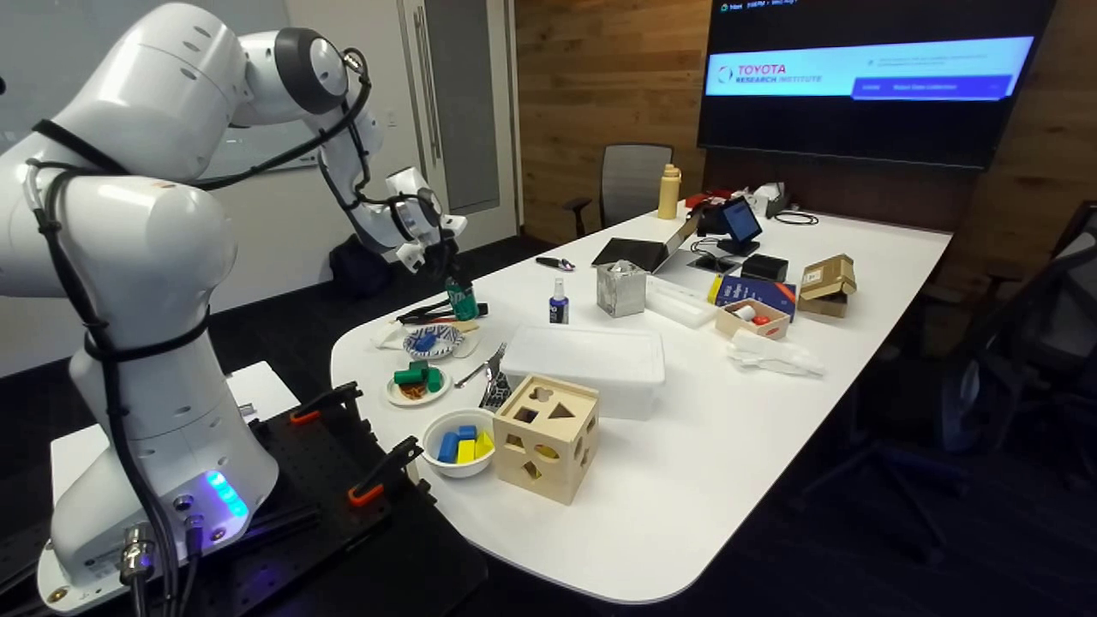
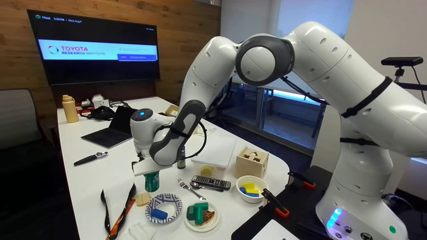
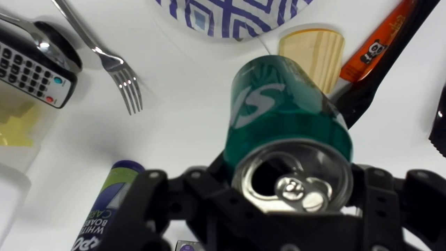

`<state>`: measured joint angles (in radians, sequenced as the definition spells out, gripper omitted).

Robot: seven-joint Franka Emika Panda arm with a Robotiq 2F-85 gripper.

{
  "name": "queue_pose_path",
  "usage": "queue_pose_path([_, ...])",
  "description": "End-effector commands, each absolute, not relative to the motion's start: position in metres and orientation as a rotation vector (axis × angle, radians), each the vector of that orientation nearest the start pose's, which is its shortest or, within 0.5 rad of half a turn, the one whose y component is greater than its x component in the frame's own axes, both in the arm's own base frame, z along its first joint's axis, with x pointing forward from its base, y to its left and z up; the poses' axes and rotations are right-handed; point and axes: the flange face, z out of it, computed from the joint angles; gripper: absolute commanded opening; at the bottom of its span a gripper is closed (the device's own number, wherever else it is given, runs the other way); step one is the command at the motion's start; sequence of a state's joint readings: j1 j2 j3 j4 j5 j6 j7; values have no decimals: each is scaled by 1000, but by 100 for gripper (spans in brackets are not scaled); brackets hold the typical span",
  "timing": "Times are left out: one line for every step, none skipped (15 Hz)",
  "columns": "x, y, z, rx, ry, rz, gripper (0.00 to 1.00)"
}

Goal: Put the Sprite can next to the blue bottle

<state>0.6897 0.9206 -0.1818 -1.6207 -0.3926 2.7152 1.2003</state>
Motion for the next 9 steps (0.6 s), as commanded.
queue_pose_path([590,364,102,-3154,414,-575,34])
queue_pose_path([589,361,103,-3160,424,-587,34])
queue_pose_path([593,357,103,-3158,444,-597,34])
queue_pose_path([601,351,104,-3162,478,-627,34])
queue_pose_path([607,344,102,-3170,497,-621,34])
queue_pose_path([616,335,100,-3182,519,-620,34])
queue_pose_path([622,328,98,-3192,542,-629,34])
queue_pose_path([630,321,95,-3200,570,-632,34])
queue_pose_path([636,315,92,-3207,593,-621,34])
